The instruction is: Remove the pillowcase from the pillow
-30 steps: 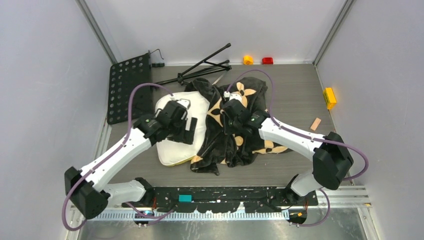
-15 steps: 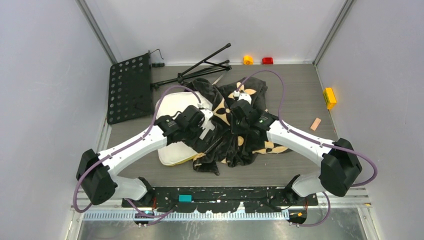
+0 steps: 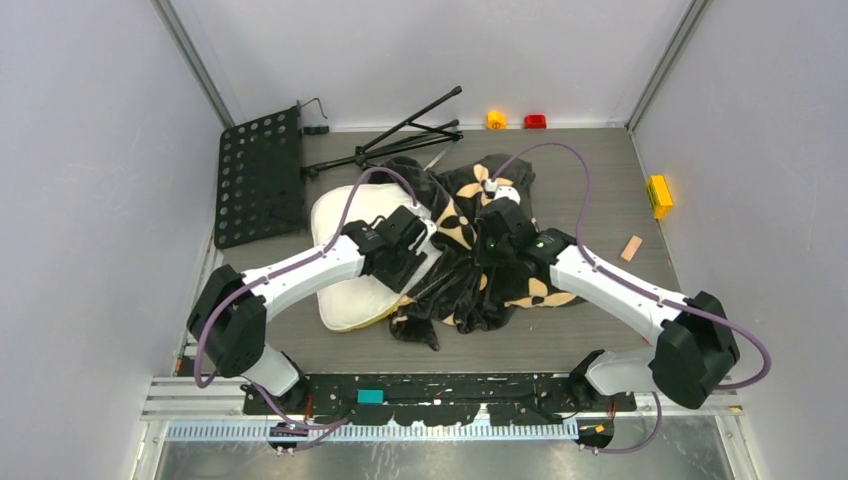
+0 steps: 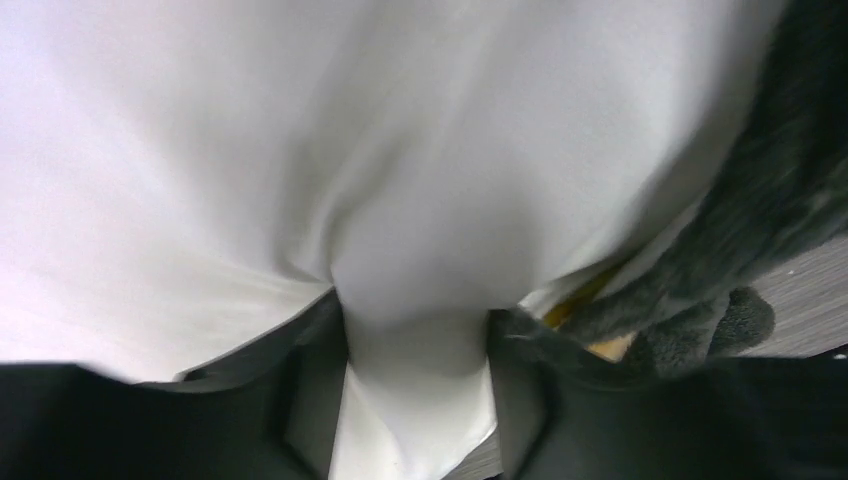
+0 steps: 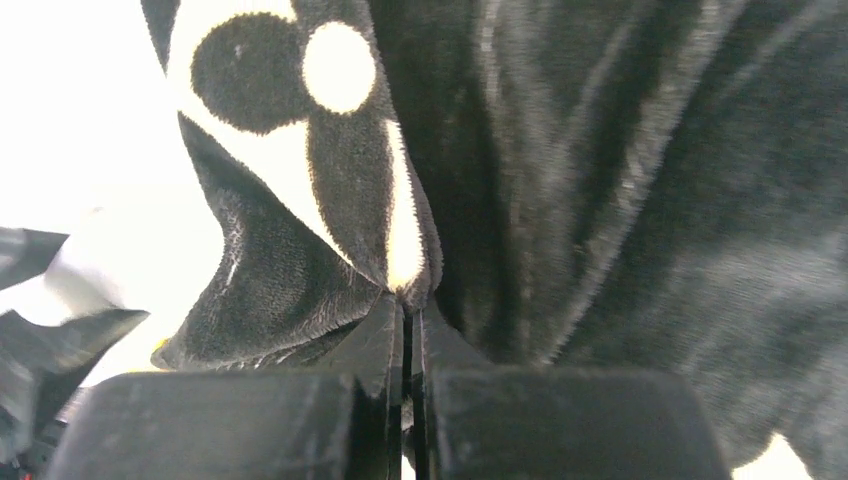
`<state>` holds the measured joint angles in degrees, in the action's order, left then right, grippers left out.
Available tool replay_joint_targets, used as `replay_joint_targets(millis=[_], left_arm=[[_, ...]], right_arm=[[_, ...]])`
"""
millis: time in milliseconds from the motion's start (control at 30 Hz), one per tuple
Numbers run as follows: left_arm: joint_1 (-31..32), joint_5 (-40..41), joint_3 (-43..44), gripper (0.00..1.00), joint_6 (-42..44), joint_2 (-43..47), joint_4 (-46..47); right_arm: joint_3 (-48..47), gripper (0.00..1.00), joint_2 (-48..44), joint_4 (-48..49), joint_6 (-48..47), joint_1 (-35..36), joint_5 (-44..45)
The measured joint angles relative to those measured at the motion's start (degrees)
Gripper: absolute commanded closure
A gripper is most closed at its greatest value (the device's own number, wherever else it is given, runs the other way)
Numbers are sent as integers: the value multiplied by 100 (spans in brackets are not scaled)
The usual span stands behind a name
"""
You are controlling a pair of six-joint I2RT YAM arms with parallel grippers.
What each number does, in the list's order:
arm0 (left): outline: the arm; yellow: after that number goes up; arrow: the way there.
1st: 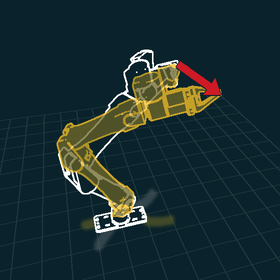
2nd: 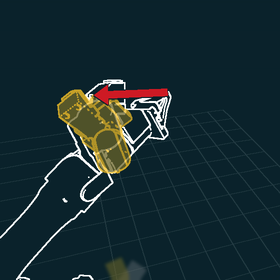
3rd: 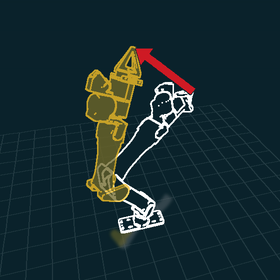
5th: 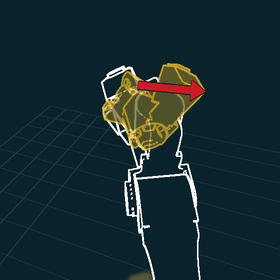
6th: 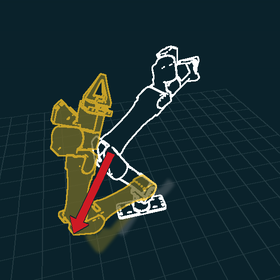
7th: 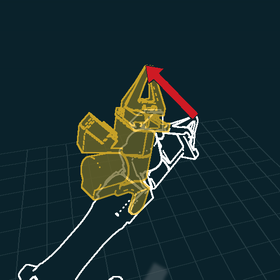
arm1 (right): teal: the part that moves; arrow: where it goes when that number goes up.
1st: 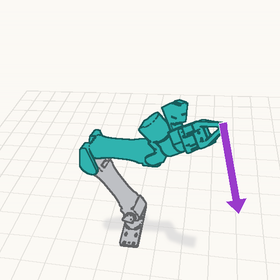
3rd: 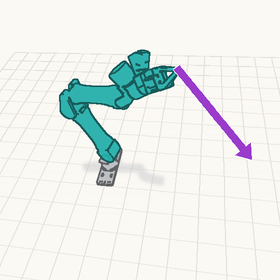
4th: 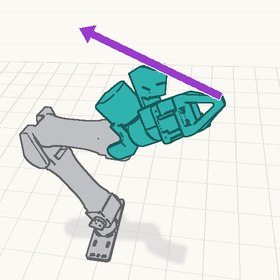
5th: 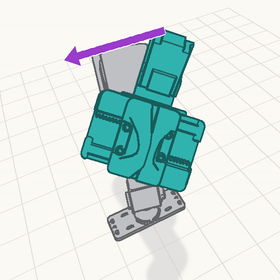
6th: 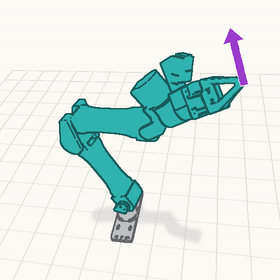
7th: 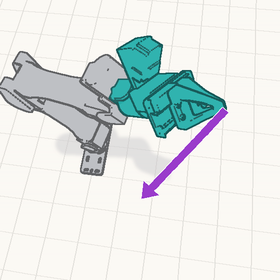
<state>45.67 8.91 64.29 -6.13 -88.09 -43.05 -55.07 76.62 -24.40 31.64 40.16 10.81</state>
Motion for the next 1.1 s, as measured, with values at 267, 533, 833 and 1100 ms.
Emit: replay_joint_targets(millis=[267,533,833,1100], left_arm=[[-293,-304,-313,100,-433,675,476],[-1683,-984,-704,100,-1097,1340,737],[-2538,-1679,-1073,100,-1646,2511,1014],[-2734,-2258,-1252,100,-1937,2026,1012]], right_arm=[[271,100,-627,-149,-4,-833,-238],[313,100,-868,-472,48,-1690,-354],[7,59,-1132,-743,92,-2413,-828],[-289,9,-981,-1346,-367,-1567,-1445]])
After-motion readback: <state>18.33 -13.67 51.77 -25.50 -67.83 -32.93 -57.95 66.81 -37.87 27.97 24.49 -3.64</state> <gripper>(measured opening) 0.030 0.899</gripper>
